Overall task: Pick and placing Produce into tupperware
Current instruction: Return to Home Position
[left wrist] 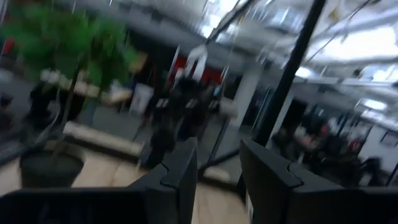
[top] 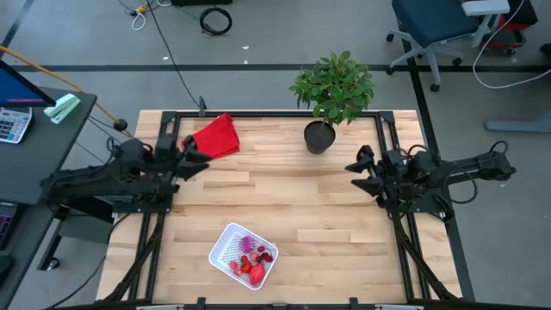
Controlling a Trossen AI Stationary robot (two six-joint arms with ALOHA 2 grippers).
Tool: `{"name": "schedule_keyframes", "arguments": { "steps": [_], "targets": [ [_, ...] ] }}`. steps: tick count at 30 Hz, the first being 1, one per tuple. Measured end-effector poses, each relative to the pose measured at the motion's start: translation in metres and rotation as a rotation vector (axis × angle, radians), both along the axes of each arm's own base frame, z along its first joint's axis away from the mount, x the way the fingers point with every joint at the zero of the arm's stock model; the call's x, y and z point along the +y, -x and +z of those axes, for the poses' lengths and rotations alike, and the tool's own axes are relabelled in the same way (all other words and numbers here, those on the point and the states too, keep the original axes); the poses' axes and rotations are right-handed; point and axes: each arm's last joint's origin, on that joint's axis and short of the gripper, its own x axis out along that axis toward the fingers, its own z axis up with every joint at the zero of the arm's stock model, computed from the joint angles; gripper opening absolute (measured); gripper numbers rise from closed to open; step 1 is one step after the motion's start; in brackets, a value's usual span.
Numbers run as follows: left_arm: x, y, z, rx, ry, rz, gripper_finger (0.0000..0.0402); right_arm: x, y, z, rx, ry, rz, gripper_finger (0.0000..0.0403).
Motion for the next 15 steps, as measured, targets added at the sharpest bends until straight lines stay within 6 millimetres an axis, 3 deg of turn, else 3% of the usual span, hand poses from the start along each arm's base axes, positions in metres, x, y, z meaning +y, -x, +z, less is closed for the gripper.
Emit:
{"name": "schedule_keyframes", "arguments": {
  "steps": [7, 15],
  "targets": [
    [-0.002, 0.013, 0.006, -0.109, -0.05, 0.017, 0.0132, -0.013, 0.026, 0.0, -0.056, -0.011, -0.089, 0.0231],
    [-0.002, 0.02, 0.005, -0.107, -0.016, 0.027, 0.0139, -0.014, 0.034, -0.005, -0.015, -0.038, -0.079, 0.0233]
  ]
}}
